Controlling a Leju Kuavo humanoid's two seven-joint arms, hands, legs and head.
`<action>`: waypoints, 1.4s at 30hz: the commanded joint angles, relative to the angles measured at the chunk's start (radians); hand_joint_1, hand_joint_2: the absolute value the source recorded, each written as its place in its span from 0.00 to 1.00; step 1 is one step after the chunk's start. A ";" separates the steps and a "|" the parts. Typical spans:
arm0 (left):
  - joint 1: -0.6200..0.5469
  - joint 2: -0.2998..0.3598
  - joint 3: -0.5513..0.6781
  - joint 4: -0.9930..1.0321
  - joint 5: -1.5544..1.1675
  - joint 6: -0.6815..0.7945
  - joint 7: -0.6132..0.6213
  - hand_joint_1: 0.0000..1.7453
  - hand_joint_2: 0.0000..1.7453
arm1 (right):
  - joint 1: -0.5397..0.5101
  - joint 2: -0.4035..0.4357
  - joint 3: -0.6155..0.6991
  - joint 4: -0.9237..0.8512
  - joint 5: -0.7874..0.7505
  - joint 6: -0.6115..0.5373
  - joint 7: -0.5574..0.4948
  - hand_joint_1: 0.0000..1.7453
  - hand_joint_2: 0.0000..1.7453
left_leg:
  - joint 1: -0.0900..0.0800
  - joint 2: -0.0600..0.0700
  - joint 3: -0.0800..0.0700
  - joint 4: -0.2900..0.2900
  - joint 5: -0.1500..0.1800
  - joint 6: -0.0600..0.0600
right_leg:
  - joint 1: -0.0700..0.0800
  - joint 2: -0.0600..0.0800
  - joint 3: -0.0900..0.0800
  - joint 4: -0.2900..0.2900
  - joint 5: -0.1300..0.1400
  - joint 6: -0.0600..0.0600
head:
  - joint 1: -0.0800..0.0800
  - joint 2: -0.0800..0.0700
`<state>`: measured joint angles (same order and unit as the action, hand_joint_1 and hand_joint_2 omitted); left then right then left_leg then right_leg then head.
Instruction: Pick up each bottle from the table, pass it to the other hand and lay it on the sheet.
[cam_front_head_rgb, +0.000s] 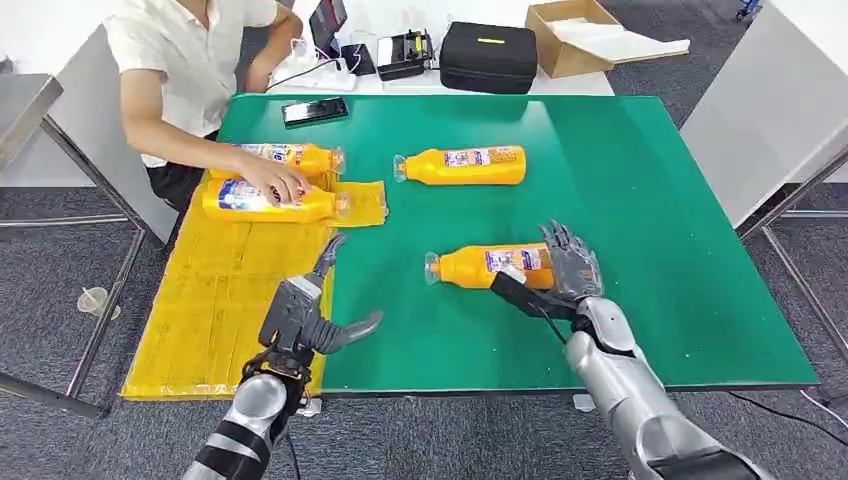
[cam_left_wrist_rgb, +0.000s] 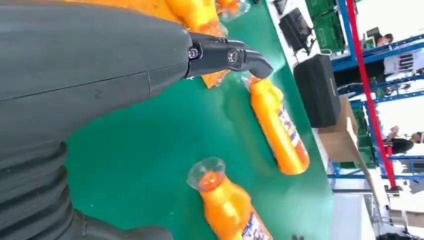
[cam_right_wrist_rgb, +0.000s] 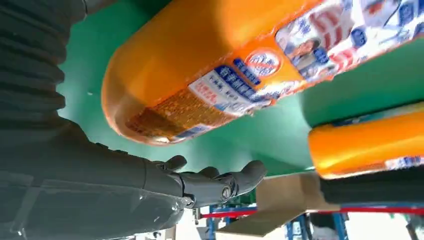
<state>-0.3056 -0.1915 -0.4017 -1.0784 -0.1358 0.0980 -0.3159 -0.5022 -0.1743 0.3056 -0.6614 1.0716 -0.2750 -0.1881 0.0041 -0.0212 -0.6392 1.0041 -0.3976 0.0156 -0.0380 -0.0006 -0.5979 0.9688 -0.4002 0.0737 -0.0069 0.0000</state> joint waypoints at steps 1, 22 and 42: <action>-0.069 0.005 -0.043 0.101 0.004 0.002 -0.006 0.00 1.00 | -0.119 0.041 0.066 0.215 -0.002 0.006 -0.004 0.00 1.00 | 0.001 0.003 0.004 0.000 -0.002 -0.001 | 0.002 0.002 0.003 -0.001 -0.001 -0.004 | 0.000 0.000; -0.077 0.014 -0.068 0.110 0.005 -0.010 -0.004 0.00 1.00 | -0.156 0.002 0.118 0.270 -0.029 0.240 0.017 1.00 1.00 | 0.002 0.001 0.006 0.000 -0.002 -0.001 | 0.003 -0.001 0.007 -0.002 -0.001 -0.004 | 0.000 0.000; -0.097 0.008 -0.066 0.140 0.048 -0.015 -0.029 0.00 1.00 | -0.155 -0.008 0.006 0.244 -0.303 0.469 -0.159 1.00 1.00 | 0.002 -0.001 0.008 0.000 -0.001 -0.001 | 0.002 -0.002 0.009 -0.002 -0.001 -0.004 | 0.000 0.000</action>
<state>-0.3453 -0.1946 -0.4436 -1.0269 -0.1213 0.0908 -0.3262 -0.6939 -0.1934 0.4070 -0.4623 0.9812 0.0625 -0.1838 0.0041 -0.0212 -0.6337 1.0042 -0.3978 0.0157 -0.0380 -0.0006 -0.5931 0.9685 -0.4003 0.0736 -0.0069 0.0000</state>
